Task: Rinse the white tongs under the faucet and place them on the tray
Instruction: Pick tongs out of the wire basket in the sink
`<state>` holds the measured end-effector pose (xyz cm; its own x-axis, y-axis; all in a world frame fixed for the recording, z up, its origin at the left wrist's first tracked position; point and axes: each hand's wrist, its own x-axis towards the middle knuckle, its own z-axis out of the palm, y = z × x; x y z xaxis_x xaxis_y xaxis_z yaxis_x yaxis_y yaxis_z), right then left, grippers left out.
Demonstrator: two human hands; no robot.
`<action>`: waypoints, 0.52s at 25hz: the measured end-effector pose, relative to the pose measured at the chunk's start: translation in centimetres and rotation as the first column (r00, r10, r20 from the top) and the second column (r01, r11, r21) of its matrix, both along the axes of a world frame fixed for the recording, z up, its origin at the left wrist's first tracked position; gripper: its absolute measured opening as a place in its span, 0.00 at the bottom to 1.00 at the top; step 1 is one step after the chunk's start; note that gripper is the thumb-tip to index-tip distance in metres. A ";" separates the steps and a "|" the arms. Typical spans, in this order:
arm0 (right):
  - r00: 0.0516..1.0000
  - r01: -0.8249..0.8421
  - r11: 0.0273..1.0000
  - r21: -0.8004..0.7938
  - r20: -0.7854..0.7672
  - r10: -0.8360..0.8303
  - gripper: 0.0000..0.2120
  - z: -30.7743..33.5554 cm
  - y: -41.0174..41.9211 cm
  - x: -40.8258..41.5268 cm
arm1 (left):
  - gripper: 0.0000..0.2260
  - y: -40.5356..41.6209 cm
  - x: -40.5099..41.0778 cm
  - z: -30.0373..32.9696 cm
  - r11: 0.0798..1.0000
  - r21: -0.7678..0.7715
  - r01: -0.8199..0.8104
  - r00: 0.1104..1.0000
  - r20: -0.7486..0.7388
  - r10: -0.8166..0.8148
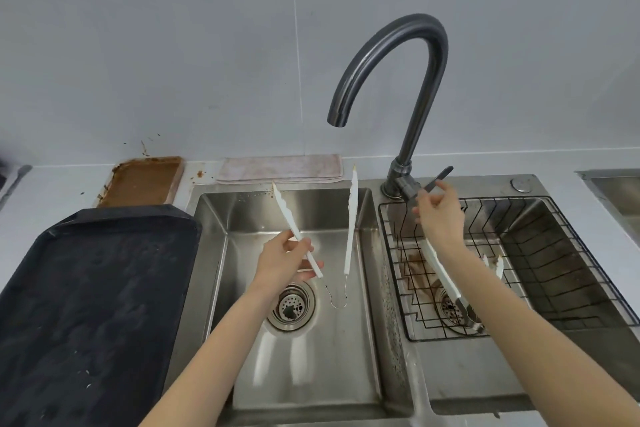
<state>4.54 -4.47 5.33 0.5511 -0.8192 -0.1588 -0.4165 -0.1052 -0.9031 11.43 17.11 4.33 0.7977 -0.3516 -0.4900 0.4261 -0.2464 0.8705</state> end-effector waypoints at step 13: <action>0.986 0.147 0.989 0.008 -0.084 -0.146 0.15 -1.3 -5.9 3.8 | 0.04 -1.6 1.9 0.0 1.000 -0.008 -0.019 1.000 -0.001 0.019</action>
